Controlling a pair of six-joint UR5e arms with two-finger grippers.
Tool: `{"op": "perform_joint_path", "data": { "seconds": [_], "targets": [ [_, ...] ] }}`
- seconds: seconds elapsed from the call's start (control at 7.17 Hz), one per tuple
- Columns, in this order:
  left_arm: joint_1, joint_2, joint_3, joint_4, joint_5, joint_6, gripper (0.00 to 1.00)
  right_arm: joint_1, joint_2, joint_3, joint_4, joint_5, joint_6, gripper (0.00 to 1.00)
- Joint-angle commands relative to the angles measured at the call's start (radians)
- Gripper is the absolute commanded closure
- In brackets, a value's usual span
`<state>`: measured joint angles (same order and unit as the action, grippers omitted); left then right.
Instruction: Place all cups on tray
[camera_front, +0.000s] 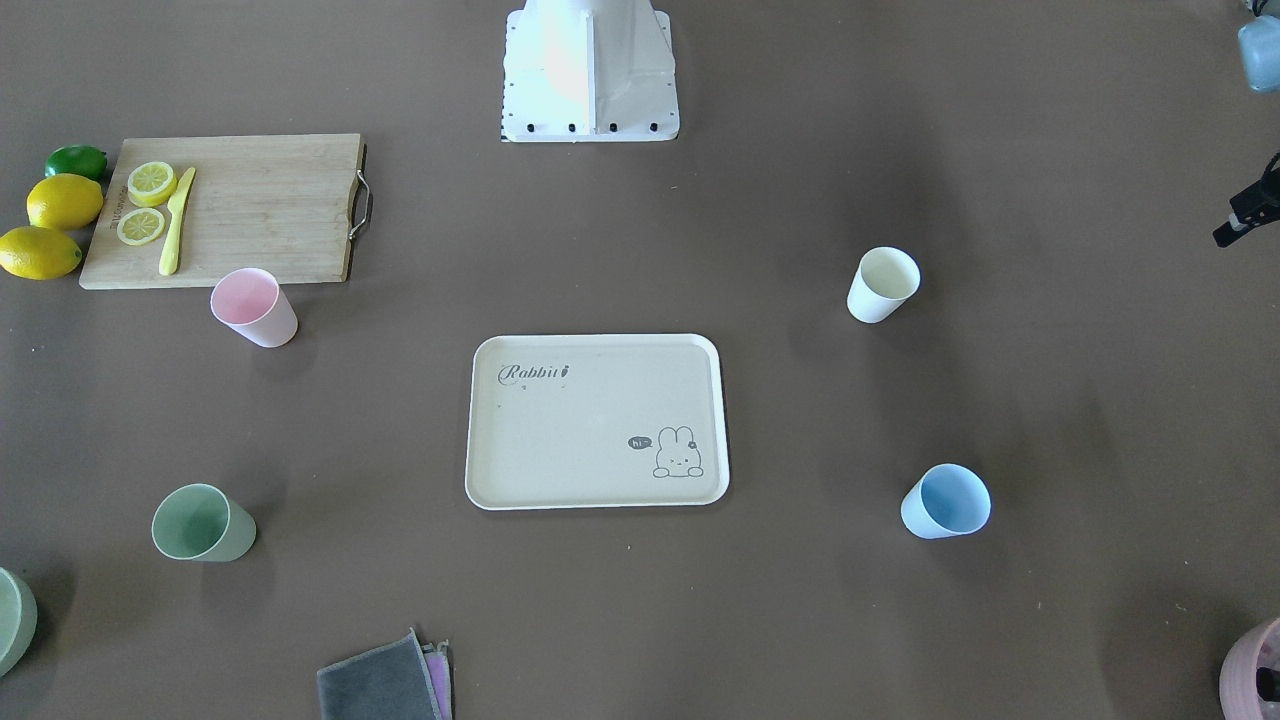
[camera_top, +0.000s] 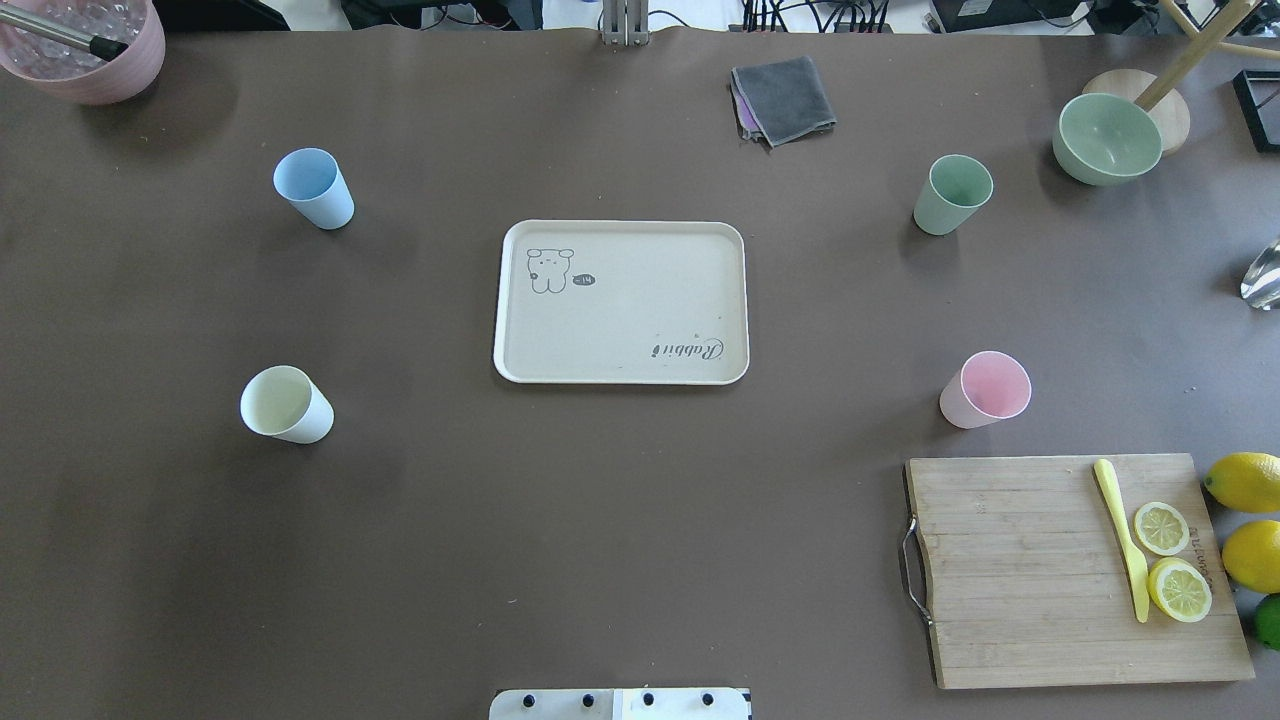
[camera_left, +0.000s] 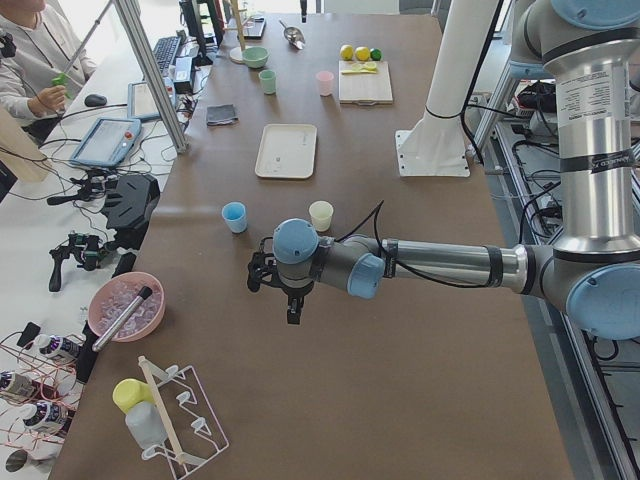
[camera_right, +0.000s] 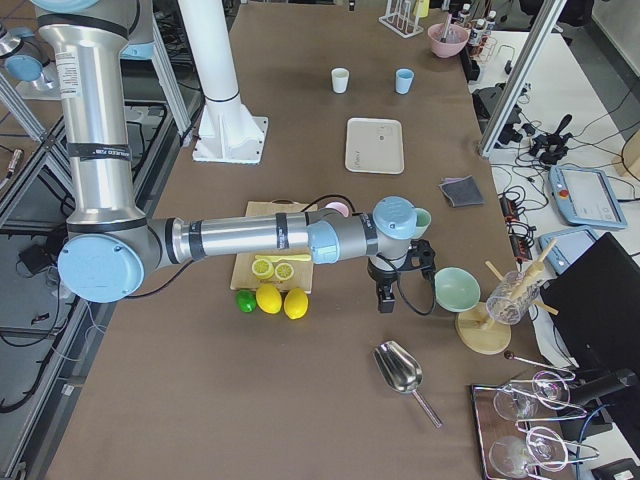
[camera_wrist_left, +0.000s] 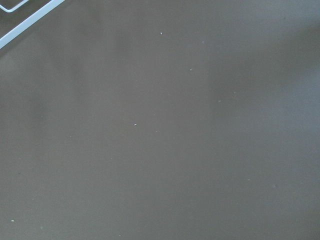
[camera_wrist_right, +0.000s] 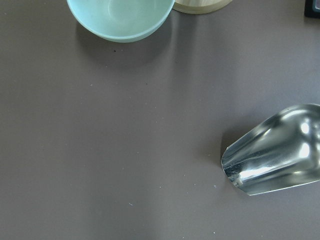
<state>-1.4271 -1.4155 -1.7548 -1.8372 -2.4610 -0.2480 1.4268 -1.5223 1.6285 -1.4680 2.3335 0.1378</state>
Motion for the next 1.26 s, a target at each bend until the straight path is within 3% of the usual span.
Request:
{"op": "perform_joint_path", "data": {
  "seconds": [0.0, 1.12],
  "targets": [
    [0.002, 0.006, -0.018, 0.0, 0.003, 0.001, 0.02, 0.001, -0.028, 0.002, 0.009, -0.003, -0.001, 0.0],
    [0.01, 0.01, -0.043, -0.001, 0.002, 0.001, 0.02, 0.001, -0.026, 0.013, 0.012, 0.007, -0.001, 0.0]
  ]
}}
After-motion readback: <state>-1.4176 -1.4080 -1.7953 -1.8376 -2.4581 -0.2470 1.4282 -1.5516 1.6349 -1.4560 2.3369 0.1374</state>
